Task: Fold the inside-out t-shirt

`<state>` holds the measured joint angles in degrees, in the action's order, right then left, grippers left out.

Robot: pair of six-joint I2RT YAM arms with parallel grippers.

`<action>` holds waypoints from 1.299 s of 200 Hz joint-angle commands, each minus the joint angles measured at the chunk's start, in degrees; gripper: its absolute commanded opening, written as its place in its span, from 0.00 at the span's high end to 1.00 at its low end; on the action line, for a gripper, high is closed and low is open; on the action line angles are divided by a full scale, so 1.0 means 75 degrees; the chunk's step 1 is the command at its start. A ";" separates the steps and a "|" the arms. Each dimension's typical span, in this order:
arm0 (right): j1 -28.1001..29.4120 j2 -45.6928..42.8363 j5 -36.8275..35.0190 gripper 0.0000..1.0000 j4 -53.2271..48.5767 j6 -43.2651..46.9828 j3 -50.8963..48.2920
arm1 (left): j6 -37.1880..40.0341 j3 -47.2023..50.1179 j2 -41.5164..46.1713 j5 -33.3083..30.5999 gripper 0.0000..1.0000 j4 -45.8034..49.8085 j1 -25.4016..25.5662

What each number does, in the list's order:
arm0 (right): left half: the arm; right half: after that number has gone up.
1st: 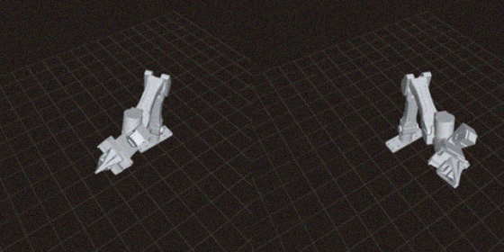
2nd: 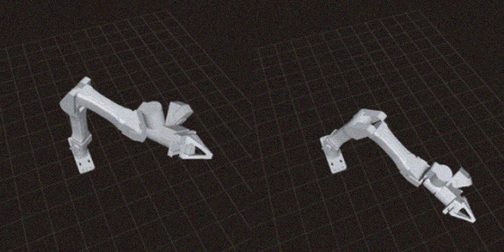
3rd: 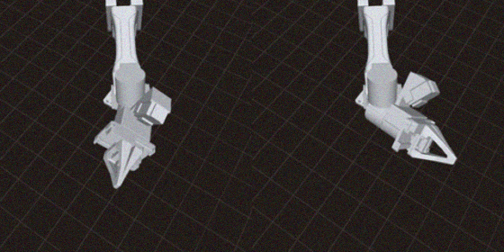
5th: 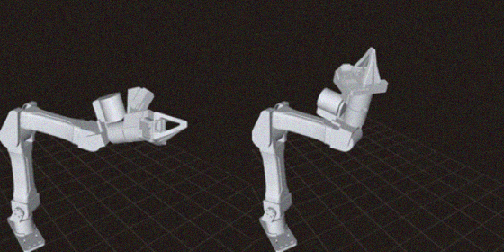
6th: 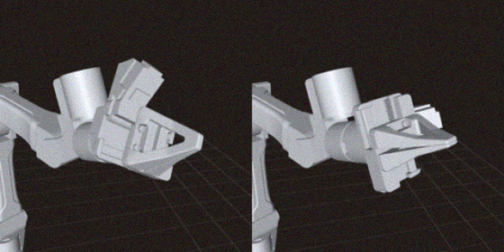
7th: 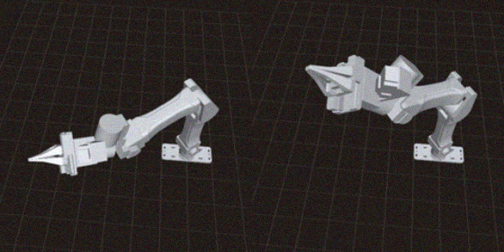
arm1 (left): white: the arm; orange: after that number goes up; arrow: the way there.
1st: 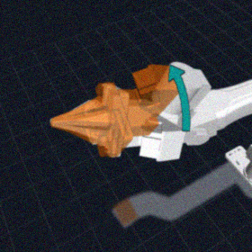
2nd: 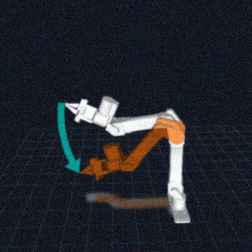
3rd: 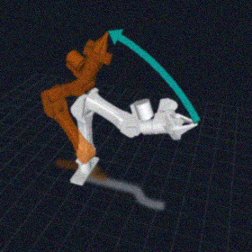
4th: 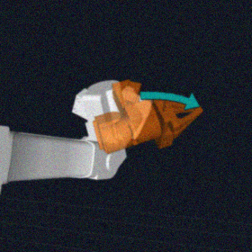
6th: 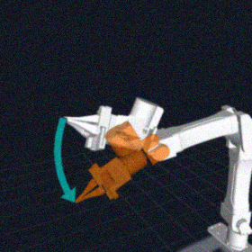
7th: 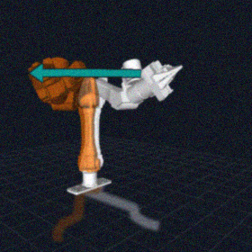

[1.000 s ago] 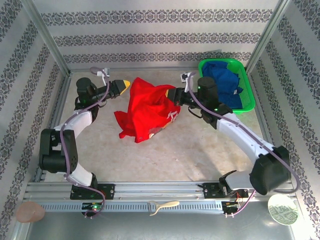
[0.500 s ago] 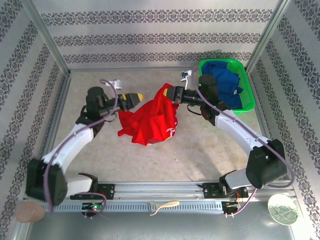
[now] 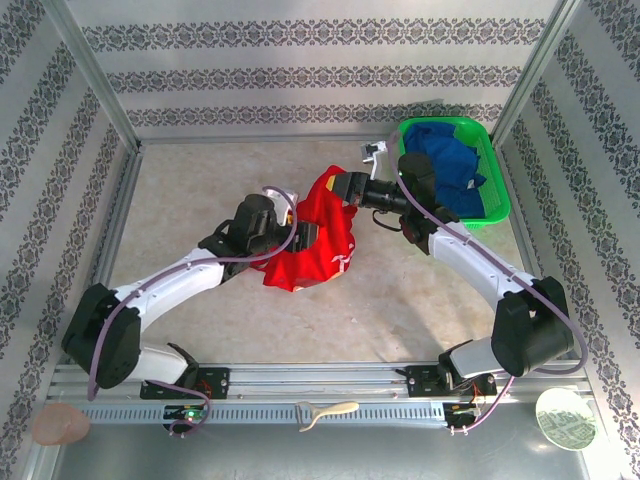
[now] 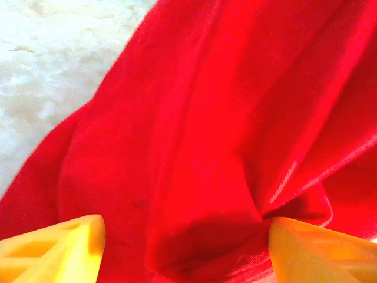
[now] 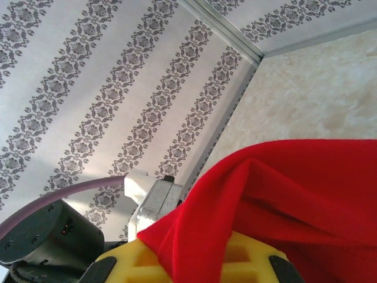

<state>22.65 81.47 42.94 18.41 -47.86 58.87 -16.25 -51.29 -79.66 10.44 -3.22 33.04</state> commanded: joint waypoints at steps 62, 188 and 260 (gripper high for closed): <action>0.0319 -0.0330 -0.0053 1.00 0.0555 -0.0310 -0.0022 | 0.0666 -0.1563 -0.1066 -0.0068 0.39 0.0081 0.0068; -0.0714 0.1944 -0.2479 0.48 0.0408 -0.0812 -0.0199 | -0.4980 -0.1006 -0.0731 0.7188 1.00 -0.5880 -0.2087; 0.0366 -0.2534 -0.4497 0.32 -0.2056 0.0646 -0.1512 | -0.6063 -0.0511 -0.1089 0.6882 1.00 -0.7257 -0.2348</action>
<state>20.21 69.91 17.65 10.61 -48.62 48.47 -58.28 -54.98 -88.68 60.84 -48.51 16.01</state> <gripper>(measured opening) 0.658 0.062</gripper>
